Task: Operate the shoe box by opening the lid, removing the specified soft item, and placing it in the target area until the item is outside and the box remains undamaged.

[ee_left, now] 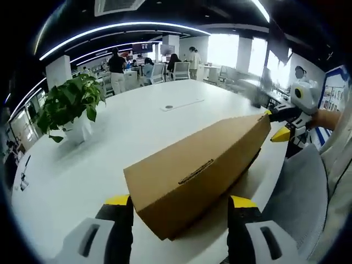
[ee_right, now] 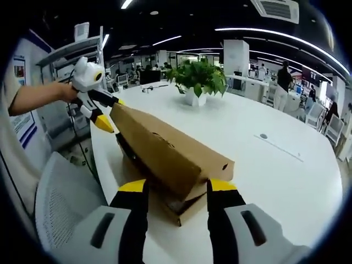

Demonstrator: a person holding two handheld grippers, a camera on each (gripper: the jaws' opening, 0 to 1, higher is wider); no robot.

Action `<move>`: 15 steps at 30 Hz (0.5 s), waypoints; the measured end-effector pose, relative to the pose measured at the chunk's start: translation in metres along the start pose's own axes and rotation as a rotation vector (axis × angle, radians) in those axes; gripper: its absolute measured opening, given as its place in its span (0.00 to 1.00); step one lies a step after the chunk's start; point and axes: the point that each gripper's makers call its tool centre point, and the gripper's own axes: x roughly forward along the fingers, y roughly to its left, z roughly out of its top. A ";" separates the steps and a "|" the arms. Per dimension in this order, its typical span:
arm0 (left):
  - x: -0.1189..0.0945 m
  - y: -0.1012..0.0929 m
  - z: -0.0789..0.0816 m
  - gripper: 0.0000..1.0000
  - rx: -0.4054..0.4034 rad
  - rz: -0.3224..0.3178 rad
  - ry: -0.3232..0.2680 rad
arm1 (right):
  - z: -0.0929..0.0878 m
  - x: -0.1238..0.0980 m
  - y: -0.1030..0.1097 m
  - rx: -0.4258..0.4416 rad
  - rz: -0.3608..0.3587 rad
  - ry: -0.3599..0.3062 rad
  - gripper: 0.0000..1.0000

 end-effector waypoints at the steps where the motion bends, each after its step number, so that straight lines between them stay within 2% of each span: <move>1: 0.000 0.001 0.002 0.70 0.001 0.002 -0.005 | 0.003 0.000 -0.001 -0.007 0.000 -0.007 0.39; 10: -0.001 0.011 0.020 0.66 0.012 0.038 -0.050 | 0.022 0.000 -0.011 -0.050 -0.006 -0.033 0.41; 15: 0.000 0.022 0.030 0.59 0.019 0.085 -0.074 | 0.034 0.001 -0.020 -0.061 -0.017 -0.048 0.40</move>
